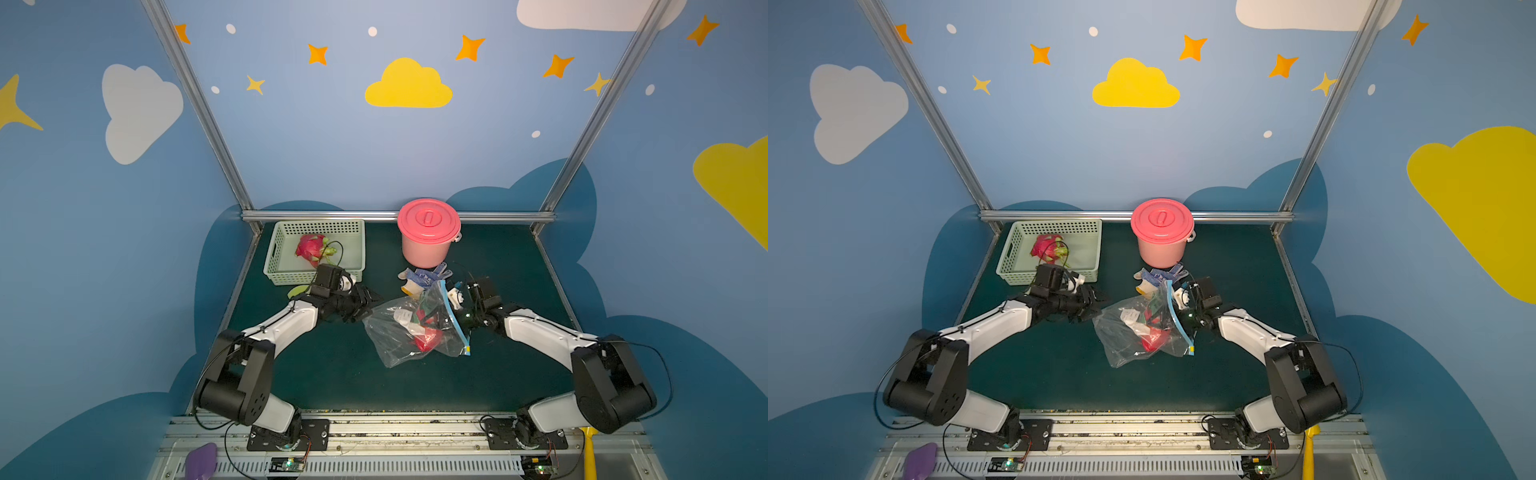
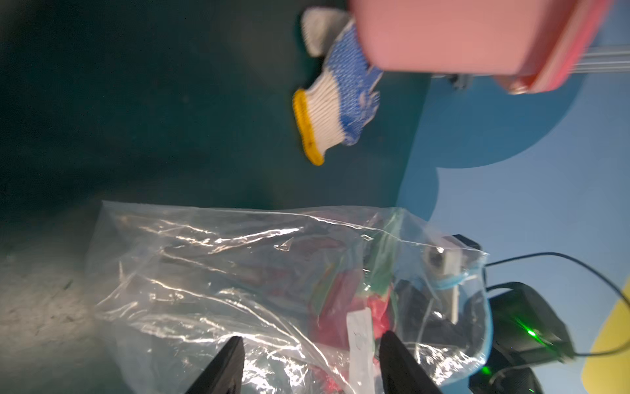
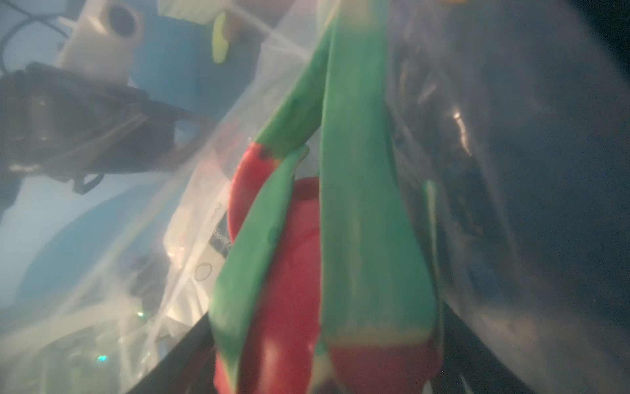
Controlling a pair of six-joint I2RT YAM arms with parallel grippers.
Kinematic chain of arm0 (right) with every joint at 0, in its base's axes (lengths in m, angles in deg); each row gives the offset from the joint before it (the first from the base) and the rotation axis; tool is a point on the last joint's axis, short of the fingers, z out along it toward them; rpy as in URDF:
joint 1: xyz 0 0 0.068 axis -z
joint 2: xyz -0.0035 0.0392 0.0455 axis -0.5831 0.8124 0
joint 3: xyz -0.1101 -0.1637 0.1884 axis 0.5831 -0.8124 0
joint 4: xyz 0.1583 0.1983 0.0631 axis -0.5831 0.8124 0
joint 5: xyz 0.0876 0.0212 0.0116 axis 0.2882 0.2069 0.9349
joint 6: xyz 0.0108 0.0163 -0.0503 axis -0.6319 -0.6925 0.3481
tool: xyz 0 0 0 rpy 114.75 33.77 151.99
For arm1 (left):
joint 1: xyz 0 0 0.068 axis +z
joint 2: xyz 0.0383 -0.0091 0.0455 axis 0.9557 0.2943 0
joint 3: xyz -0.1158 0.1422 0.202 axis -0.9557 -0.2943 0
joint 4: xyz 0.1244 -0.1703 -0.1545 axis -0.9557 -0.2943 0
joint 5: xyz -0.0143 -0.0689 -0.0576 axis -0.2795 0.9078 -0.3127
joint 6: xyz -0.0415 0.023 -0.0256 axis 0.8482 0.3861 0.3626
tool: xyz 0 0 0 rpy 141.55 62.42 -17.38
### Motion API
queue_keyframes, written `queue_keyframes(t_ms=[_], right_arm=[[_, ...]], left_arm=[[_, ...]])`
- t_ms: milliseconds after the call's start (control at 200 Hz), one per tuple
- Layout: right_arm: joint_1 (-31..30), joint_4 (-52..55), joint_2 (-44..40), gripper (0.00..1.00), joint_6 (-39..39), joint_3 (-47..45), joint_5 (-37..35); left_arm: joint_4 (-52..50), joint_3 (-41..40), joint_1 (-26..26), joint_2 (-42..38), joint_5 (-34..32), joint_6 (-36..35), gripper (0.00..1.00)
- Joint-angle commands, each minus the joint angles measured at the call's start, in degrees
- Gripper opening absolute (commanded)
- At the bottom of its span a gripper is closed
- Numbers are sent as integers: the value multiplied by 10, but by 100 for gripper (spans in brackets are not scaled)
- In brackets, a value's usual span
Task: Open the zip-top bag and take out the dragon fruit
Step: Pick up the dragon fruit from the zipper food storage bag.
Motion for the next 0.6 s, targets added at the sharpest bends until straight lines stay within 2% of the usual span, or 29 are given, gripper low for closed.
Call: queue_keyframes(t_ms=[0, 70, 190, 280, 456, 596], right_arm=[[-23, 8, 16, 60, 2, 21, -40], [-36, 50, 23, 78, 11, 37, -66], [-50, 121, 6, 85, 38, 69, -102], [-55, 190, -15, 91, 68, 101, -157], [-58, 270, -1, 92, 92, 143, -191], [-64, 247, 38, 92, 86, 151, -141]], left_arm=[[-17, 7, -38, 36, -36, -21, 62], [-31, 40, -64, 64, -46, -43, 61], [-80, 113, -98, 113, -57, -73, 54], [-119, 149, -116, 137, -78, -97, 46], [-144, 169, -138, 184, -77, -114, 31], [-138, 157, -143, 198, -69, -109, 19]])
